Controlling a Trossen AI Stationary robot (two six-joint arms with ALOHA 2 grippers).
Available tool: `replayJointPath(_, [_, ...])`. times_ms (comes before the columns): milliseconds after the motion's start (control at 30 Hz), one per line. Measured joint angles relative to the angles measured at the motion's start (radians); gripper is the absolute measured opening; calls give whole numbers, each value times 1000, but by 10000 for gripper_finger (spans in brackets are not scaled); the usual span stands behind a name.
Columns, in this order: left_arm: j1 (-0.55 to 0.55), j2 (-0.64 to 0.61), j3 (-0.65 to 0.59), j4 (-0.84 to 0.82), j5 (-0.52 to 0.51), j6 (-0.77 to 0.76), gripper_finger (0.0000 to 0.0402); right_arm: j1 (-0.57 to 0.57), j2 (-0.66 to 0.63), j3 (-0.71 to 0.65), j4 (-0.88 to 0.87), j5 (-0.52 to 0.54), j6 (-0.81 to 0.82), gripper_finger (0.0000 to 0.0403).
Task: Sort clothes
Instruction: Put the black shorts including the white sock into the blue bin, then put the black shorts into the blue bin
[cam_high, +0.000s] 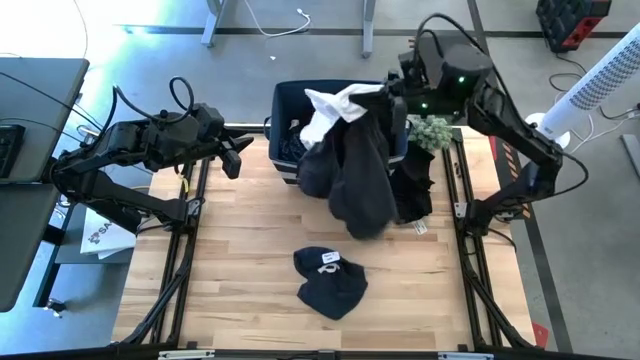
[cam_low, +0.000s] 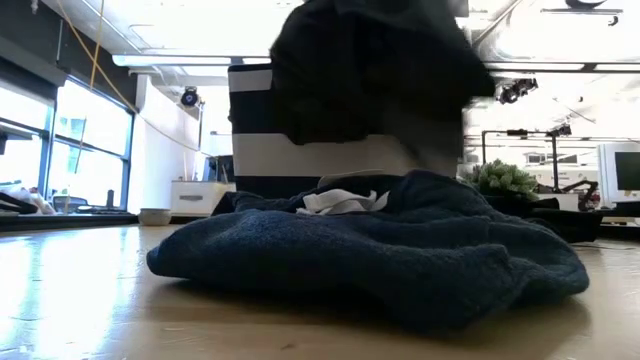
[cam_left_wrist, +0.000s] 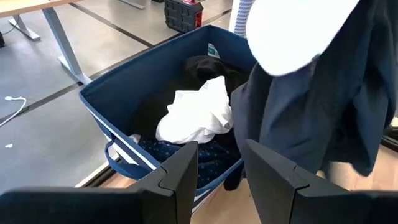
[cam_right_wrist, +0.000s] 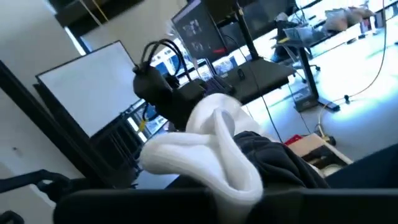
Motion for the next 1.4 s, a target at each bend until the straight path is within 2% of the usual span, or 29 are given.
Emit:
replayJointPath(133, [0, 0, 0, 0, 0, 0, 126, -23, 20, 6, -35, 7, -15, 8])
replayJointPath(200, [0, 0, 0, 0, -2, 0, 126, -34, 35, 6, -84, 75, -15, 8])
replayJointPath(333, [0, 0, 0, 0, -3, 0, 126, -61, 78, 6, -172, 285, 22, 11])
replayJointPath(400, [0, 0, 0, 0, -2, -1, 126, -81, 101, 6, -172, 318, 26, 24])
replayJointPath(533, [0, 0, 0, 0, -2, -1, 126, -117, 126, 6, -144, 301, 57, 84])
replayJointPath(767, [0, 0, 0, 0, -2, -1, 126, -149, 136, 6, -137, 163, 81, 225])
replayJointPath(900, [0, 0, 0, 0, -2, -1, 126, -154, 131, 6, -241, 81, 85, 268])
replayJointPath(1100, [0, 0, 0, 0, -2, 0, 126, -93, 142, 6, -669, 67, 27, 274])
replayJointPath(1200, [0, 0, 0, 0, -2, 0, 126, -35, 180, 5, -836, 173, -29, 275])
replayJointPath(1300, [0, 0, 0, 0, -3, 0, 126, -1, 237, 5, -848, 241, -91, 268])
replayJointPath(1400, [0, 0, 0, 0, -3, 0, 126, -1, 310, 5, -813, 245, -102, 224])
